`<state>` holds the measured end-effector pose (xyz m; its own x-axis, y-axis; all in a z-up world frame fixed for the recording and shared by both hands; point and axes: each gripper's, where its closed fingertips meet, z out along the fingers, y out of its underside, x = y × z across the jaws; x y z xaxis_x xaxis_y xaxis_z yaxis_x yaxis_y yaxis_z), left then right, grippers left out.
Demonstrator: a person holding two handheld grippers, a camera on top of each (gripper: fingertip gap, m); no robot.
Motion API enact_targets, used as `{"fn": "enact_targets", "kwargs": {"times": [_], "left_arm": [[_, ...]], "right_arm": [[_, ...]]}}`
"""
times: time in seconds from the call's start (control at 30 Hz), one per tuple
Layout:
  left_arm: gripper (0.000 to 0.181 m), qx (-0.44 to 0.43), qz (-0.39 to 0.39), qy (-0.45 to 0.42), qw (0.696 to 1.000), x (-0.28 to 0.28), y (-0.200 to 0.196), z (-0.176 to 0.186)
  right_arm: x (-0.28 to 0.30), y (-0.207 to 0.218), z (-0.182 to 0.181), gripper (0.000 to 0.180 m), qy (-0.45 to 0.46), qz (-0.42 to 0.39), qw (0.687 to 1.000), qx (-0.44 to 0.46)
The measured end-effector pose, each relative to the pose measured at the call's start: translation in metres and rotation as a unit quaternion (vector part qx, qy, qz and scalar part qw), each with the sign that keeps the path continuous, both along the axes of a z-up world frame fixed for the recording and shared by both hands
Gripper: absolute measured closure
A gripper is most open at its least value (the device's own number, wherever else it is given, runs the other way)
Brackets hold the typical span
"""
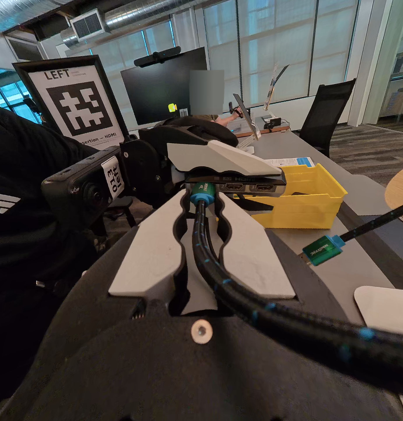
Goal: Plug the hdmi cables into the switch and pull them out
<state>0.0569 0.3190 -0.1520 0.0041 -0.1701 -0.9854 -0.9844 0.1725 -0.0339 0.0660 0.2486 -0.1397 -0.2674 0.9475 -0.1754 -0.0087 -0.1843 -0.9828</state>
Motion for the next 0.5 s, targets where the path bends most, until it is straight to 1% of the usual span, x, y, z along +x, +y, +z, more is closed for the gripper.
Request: {"fn": "enact_targets", "kwargs": {"times": [0.13, 0.5], "left_arm": [[0.152, 0.000, -0.005, 0.004, 1.000, 0.0016, -0.0009, -0.0002], [0.152, -0.009, -0.016, 0.007, 1.000, 0.0047, -0.0033, -0.0047]], "right_arm": [[0.0007, -0.0004, -0.0014, 0.161, -0.011, -0.008, 1.000, 0.016], [0.0008, -0.0012, -0.0058, 0.161, -0.038, -0.014, 0.999, 0.015]]}}
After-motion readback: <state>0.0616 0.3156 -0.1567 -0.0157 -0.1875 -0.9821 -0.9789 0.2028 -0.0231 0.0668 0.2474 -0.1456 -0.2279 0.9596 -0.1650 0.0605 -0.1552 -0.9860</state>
